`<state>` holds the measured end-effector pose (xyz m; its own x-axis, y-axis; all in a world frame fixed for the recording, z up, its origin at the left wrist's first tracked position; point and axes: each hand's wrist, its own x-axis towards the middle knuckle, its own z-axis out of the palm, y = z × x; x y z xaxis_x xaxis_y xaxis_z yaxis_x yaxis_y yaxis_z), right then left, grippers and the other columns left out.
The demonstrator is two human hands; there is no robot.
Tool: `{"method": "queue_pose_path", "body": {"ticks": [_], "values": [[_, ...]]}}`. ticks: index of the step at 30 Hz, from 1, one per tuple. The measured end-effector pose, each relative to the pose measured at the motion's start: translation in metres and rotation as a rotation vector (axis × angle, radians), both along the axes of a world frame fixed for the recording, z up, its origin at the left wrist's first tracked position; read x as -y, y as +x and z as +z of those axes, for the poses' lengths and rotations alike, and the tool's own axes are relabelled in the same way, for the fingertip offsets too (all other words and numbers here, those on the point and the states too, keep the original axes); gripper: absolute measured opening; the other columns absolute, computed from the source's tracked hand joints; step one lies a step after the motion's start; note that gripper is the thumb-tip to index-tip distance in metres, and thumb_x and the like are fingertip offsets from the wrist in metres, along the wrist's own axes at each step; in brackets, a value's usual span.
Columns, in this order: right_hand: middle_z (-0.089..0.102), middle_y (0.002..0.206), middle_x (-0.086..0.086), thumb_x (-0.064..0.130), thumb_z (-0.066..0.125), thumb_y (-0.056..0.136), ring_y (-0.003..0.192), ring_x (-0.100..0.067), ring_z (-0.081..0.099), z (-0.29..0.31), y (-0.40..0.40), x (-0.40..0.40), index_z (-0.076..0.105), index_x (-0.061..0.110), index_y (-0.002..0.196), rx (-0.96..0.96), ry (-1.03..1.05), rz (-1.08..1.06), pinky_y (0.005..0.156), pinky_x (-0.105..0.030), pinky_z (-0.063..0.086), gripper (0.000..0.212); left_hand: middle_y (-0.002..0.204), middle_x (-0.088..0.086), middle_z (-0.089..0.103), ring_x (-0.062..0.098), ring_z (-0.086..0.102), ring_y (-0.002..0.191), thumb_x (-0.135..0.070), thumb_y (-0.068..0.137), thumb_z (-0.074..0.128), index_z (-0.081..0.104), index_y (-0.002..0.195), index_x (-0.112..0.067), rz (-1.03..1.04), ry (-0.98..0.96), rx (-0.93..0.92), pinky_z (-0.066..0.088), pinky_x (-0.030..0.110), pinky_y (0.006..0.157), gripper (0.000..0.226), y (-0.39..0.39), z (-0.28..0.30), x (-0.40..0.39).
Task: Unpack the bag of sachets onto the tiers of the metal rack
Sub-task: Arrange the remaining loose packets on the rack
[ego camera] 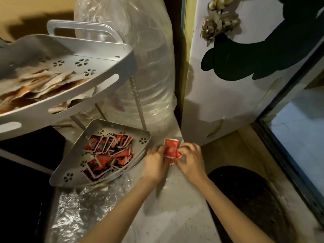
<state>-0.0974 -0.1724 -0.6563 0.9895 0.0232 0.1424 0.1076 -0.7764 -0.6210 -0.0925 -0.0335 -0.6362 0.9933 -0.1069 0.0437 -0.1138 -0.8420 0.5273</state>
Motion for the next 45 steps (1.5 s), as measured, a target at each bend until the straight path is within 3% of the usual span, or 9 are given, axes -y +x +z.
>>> {"method": "queue_pose_path", "body": {"ticks": [9, 14, 22, 26, 28, 32, 38, 42, 45], "values": [[0.059, 0.079, 0.003, 0.012, 0.069, 0.076, 0.080, -0.018, 0.055, 0.014, -0.013, -0.001, 0.059, 0.013, 0.084, -0.131, 0.251, 0.022, 0.065, -0.023, 0.043, 0.013, 0.103, 0.009, 0.056, 0.024, 0.061, 0.083, -0.019, 0.082, 0.064, 0.062, 0.094, -0.008, 0.066, -0.176, 0.018, 0.049, 0.031, 0.074, 0.017, -0.009, 0.015, 0.000], [0.055, 0.080, 0.012, 0.004, 0.066, 0.080, 0.075, 0.000, 0.055, 0.042, -0.012, -0.009, 0.054, 0.019, 0.089, -0.169, 0.417, 0.060, 0.065, -0.004, 0.043, 0.022, 0.090, 0.003, 0.052, 0.018, 0.055, 0.076, -0.013, 0.079, 0.067, 0.061, 0.087, -0.006, 0.093, -0.276, 0.124, 0.049, 0.031, 0.071, 0.012, -0.014, 0.036, -0.009], [0.064, 0.084, 0.009, -0.001, 0.070, 0.074, 0.071, 0.011, 0.060, 0.094, 0.012, -0.064, 0.061, 0.020, 0.088, -0.217, 0.642, 0.239, 0.069, -0.006, 0.046, 0.027, 0.074, -0.013, 0.053, 0.001, 0.050, 0.068, -0.018, 0.075, 0.073, 0.052, 0.079, -0.018, 0.302, -0.503, 0.206, 0.039, 0.009, 0.061, 0.021, -0.011, 0.087, -0.071], [0.064, 0.081, -0.002, -0.010, 0.068, 0.072, 0.063, 0.006, 0.064, 0.104, 0.022, -0.108, 0.061, -0.008, 0.101, -0.326, 0.776, 0.306, 0.062, -0.009, 0.050, 0.030, 0.081, -0.010, 0.061, 0.006, 0.060, 0.076, -0.013, 0.076, 0.071, 0.054, 0.081, -0.023, 0.378, -0.633, 0.230, 0.046, 0.014, 0.068, 0.020, -0.021, 0.088, -0.121], [0.064, 0.084, -0.007, -0.009, 0.069, 0.072, 0.066, 0.001, 0.064, 0.101, 0.023, -0.129, 0.060, -0.011, 0.102, -0.354, 0.724, 0.366, 0.063, -0.010, 0.051, 0.032, 0.082, -0.010, 0.062, 0.006, 0.061, 0.077, -0.012, 0.076, 0.070, 0.053, 0.080, -0.028, 0.442, -0.675, 0.209, 0.045, 0.016, 0.068, 0.024, -0.029, 0.081, -0.140], [0.064, 0.089, 0.002, 0.009, 0.073, 0.075, 0.080, -0.008, 0.061, 0.082, 0.028, -0.162, 0.067, 0.005, 0.098, -0.339, 0.465, 0.399, 0.078, -0.020, 0.052, 0.025, 0.081, -0.009, 0.061, 0.010, 0.060, 0.077, -0.012, 0.076, 0.071, 0.054, 0.078, -0.025, 0.569, -0.687, 0.127, 0.044, 0.017, 0.069, 0.022, -0.036, 0.065, -0.169], [0.070, 0.085, -0.001, 0.018, 0.068, 0.081, 0.069, -0.001, 0.059, 0.066, 0.027, -0.192, 0.070, 0.009, 0.085, -0.198, 0.245, 0.457, 0.068, -0.013, 0.046, 0.011, 0.083, 0.002, 0.063, 0.015, 0.058, 0.076, -0.009, 0.079, 0.068, 0.063, 0.089, -0.007, 0.666, -0.466, 0.031, 0.041, 0.015, 0.060, 0.011, -0.037, 0.048, -0.196], [0.067, 0.093, -0.003, 0.033, 0.054, 0.089, 0.095, -0.015, 0.054, 0.063, 0.021, -0.195, 0.069, 0.011, 0.084, -0.066, -0.064, 0.396, 0.068, -0.027, 0.038, 0.028, 0.086, 0.010, 0.069, 0.019, 0.061, 0.078, -0.008, 0.078, 0.068, 0.066, 0.085, -0.003, 0.667, -0.300, 0.027, 0.043, 0.024, 0.068, 0.009, -0.036, 0.041, -0.201], [0.060, 0.110, 0.000, 0.032, 0.054, 0.089, 0.109, -0.019, 0.044, 0.060, 0.021, -0.191, 0.069, 0.013, 0.094, -0.047, -0.185, 0.411, 0.082, -0.031, 0.040, 0.024, 0.091, 0.013, 0.070, 0.024, 0.066, 0.084, -0.012, 0.079, 0.067, 0.068, 0.090, -0.003, 0.621, -0.203, 0.038, 0.052, 0.032, 0.074, 0.014, -0.037, 0.039, -0.201]]}}
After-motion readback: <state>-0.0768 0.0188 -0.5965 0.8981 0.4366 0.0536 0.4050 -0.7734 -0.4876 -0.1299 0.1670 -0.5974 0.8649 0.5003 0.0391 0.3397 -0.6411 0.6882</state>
